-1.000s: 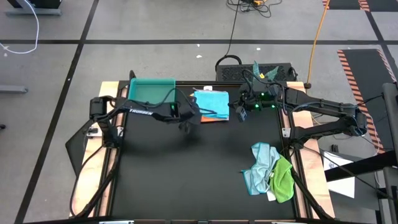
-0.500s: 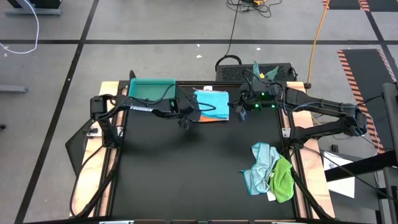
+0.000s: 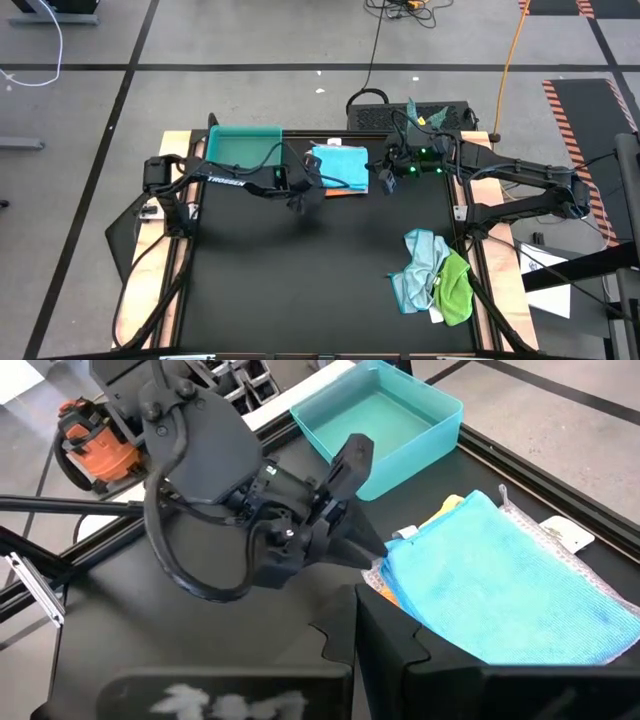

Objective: Fold microfiber towels
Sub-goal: Stack the folded blue microfiber towel on top of the folded gray microfiber towel

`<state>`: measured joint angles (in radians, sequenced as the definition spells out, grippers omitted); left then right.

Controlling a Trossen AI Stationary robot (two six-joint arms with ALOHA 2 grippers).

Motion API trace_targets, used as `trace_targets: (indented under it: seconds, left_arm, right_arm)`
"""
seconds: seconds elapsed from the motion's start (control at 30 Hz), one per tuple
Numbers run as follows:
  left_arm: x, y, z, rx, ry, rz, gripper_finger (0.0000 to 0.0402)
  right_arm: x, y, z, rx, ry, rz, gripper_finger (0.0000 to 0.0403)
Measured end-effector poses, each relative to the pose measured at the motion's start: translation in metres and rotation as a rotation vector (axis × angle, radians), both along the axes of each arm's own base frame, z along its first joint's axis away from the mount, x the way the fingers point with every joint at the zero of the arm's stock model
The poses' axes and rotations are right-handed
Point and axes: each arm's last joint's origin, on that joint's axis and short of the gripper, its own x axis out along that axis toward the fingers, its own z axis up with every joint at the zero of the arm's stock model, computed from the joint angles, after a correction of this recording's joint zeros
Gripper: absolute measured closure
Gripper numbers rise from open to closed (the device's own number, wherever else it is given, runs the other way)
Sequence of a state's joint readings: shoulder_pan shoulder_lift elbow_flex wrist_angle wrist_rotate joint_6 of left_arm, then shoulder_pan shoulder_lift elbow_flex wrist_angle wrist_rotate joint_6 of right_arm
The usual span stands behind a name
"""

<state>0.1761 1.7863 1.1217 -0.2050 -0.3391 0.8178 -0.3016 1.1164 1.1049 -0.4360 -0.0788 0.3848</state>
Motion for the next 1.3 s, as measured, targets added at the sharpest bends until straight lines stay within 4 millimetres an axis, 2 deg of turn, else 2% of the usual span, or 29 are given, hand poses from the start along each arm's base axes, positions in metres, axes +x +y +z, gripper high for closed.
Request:
trace_targets:
  seconds: [0.1,0.43,0.67,0.97,1.3]
  left_arm:
    - [0.0,0.002,0.0,-0.051,-0.013,-0.014,0.0282]
    - [-0.006,0.026,-0.001,-0.085,-0.029,0.05,0.0282]
    - [-0.004,0.023,-0.003,-0.156,-0.037,-0.008,0.0282]
    - [-0.001,0.027,-0.026,-0.098,0.048,0.011,0.0282]
    - [0.002,0.029,-0.026,-0.079,0.01,0.055,0.0282]
  right_arm:
    - [0.0,0.0,0.0,-0.002,-0.005,0.0,0.0403]
    - [0.0,0.0,0.0,-0.001,-0.005,0.0,0.0403]
    - [0.0,0.0,0.0,0.011,-0.008,-0.007,0.0403]
    - [0.0,0.0,0.0,0.012,-0.008,-0.007,0.0403]
    - [0.0,0.0,0.0,0.011,-0.009,-0.007,0.0403]
